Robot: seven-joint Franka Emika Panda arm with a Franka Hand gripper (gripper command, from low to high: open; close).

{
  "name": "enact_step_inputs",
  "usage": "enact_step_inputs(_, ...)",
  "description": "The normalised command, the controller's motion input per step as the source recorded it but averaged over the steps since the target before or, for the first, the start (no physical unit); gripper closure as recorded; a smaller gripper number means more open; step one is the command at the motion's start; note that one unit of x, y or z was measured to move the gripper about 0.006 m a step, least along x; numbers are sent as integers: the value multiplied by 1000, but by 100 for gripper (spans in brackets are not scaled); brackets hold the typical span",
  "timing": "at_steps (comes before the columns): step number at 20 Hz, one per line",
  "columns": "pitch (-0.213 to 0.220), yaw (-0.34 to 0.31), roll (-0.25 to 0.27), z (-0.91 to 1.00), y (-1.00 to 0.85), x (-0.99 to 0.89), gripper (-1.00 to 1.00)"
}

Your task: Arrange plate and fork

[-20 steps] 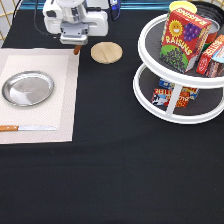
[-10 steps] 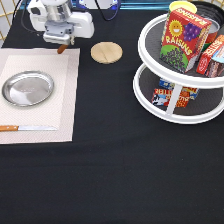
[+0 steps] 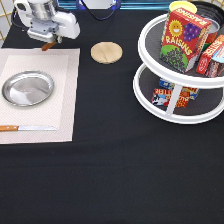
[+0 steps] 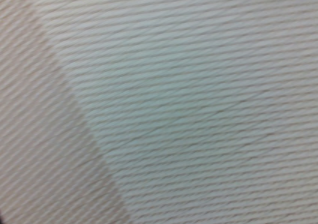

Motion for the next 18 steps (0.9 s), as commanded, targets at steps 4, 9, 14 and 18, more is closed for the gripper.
enact_step_inputs(4,-40,-288,107,-143,-88,-83,100)
enact_step_inputs(9,-69,-294,108,-232,-49,-50,100)
enact_step_inputs(14,-71,-277,14,-79,-194,-7,100)
enact_step_inputs(18,-37,-190,0,16,-442,0,100)
